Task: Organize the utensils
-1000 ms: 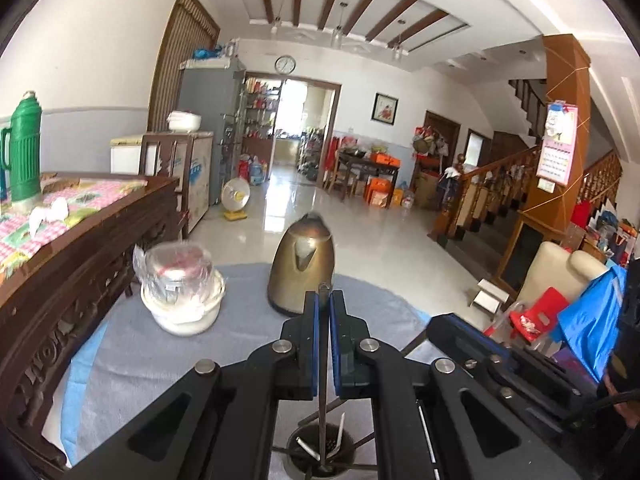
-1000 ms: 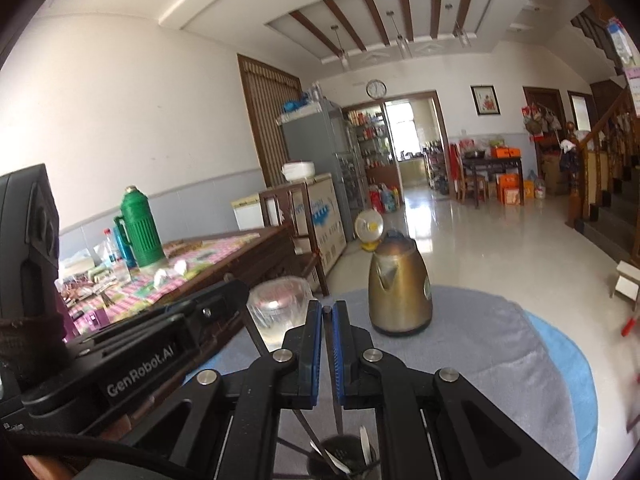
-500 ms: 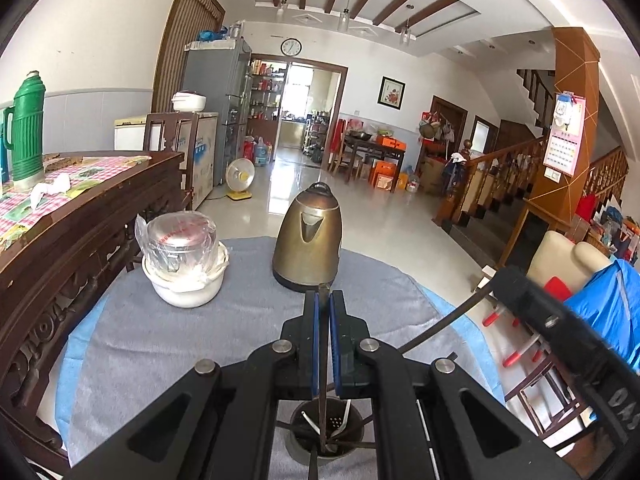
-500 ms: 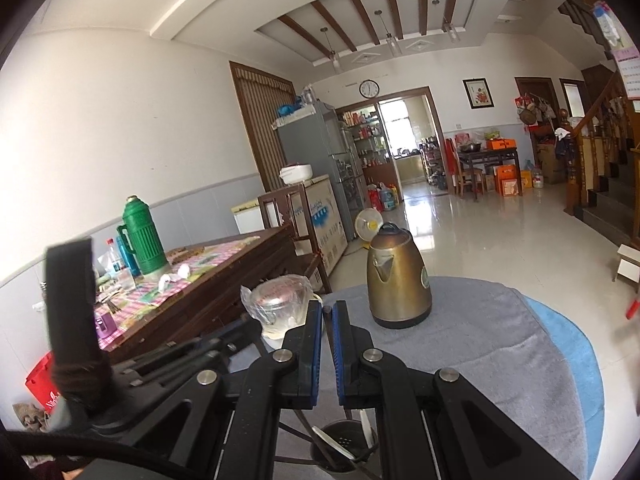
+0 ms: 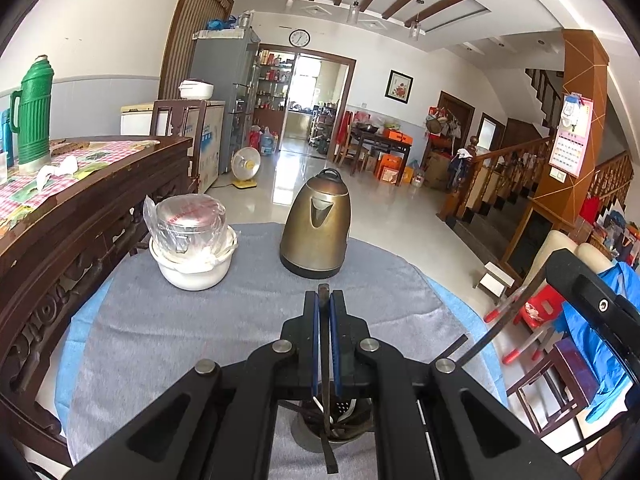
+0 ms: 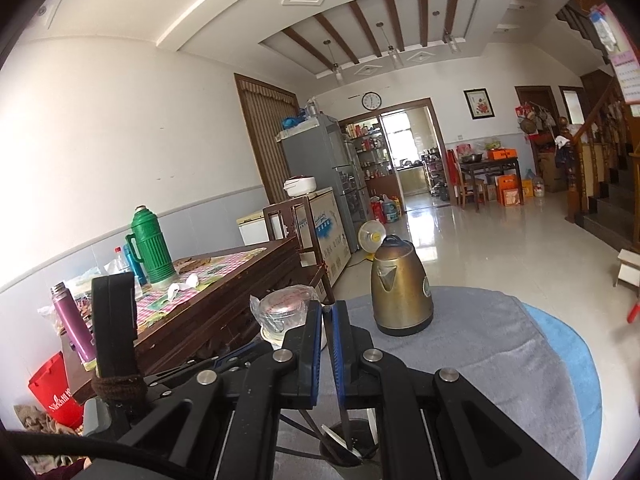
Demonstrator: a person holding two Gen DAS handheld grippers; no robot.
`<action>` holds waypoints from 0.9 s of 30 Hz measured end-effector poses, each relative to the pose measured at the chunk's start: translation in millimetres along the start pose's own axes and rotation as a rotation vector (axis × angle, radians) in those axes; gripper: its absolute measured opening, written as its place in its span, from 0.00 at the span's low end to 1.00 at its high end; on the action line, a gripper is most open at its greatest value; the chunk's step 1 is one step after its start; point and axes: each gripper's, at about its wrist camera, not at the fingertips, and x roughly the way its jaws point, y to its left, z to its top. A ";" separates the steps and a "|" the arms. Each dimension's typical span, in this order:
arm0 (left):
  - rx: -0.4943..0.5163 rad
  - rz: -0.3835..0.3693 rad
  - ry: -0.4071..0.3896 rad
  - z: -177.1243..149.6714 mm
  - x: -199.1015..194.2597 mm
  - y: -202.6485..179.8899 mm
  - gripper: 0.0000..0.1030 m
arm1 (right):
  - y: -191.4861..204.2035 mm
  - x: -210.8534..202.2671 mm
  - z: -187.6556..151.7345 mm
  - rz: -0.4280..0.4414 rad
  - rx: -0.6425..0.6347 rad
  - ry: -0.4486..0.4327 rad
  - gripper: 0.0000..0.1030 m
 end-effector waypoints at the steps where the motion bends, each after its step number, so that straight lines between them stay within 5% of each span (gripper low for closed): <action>1: -0.001 0.000 0.004 -1.1 0.3 0.0 0.05 | -1.6 0.4 -1.2 0.000 0.006 0.006 0.06; 11: 0.007 0.001 0.013 -7.3 -2.7 -1.0 0.06 | -6.0 1.9 -9.7 0.001 0.019 0.031 0.06; 27: 0.128 0.145 -0.016 -27.1 -19.3 -16.2 0.08 | -23.0 -4.7 -44.4 -0.008 0.102 0.077 0.06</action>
